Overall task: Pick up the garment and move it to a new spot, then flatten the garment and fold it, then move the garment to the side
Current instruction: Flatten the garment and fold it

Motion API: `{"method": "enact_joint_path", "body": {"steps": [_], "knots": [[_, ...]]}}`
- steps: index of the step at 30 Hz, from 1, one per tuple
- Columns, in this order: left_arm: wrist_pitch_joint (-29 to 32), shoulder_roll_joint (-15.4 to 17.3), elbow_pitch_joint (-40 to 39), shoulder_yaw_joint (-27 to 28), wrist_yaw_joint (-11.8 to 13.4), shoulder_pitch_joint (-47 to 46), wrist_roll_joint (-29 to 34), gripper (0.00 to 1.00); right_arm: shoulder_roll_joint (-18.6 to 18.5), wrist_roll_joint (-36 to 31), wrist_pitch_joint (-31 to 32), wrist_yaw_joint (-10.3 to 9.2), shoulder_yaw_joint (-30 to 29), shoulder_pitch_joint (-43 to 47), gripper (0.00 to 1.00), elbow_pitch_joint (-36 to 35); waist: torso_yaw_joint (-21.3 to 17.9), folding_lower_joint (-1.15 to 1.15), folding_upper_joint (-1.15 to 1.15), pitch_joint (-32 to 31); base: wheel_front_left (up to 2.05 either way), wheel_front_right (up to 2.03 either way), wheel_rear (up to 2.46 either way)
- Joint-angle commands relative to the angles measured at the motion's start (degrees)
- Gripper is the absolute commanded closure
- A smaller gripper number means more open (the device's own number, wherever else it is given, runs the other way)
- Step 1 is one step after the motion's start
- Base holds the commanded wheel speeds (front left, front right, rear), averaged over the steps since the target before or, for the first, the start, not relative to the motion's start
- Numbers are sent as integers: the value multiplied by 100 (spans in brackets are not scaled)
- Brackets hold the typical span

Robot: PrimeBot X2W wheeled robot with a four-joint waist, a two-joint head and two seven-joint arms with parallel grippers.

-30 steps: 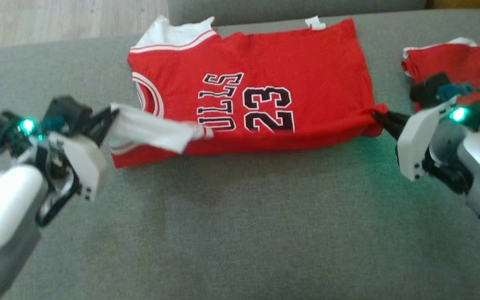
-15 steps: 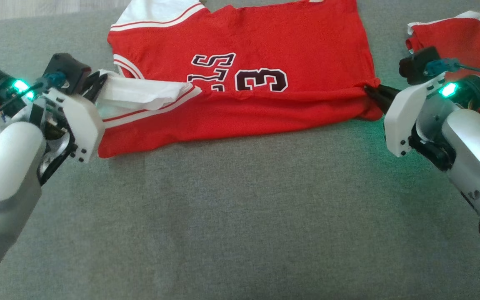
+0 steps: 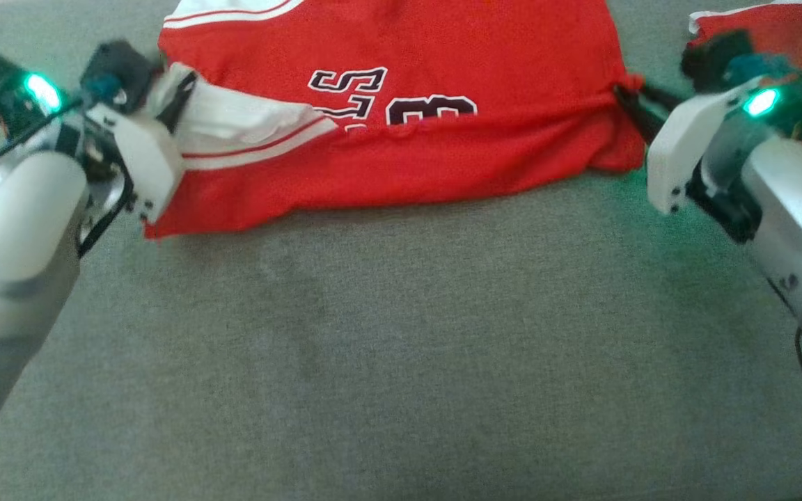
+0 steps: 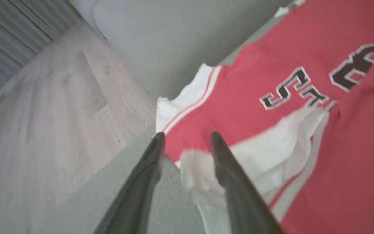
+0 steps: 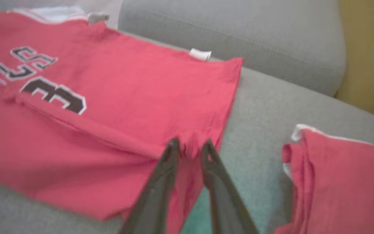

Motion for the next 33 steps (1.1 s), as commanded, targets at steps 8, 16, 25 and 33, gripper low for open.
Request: {"method": "enact_joint_path", "body": {"steps": [8, 16, 25, 33], "knots": [[-1834, -337, 422, 879, 991, -614, -64, 0, 380, 113, -1522, -5, -858, -373, 0, 470, 48, -1, 0, -155, 0, 0, 0], [-2439, -688, -364, 1754, 1647, 32, -276, 0, 727, -150, -2084, -5, -2257, -233, 0, 367, 139, -1, 0, -580, 0, 0, 0], [-2443, -1050, -2086, 2691, 2125, 2239, 240, 0, 1715, -2054, -2088, -5, -4812, 1981, 0, -1236, 210, -1, 0, -1006, 0, 0, 0], [-2443, -1575, -2485, 3306, 2124, 3861, 568, 0, 2209, -2833, -2089, -5, -5414, 3967, 0, -2355, 160, -1, 0, -1166, 0, 0, 0]]}}
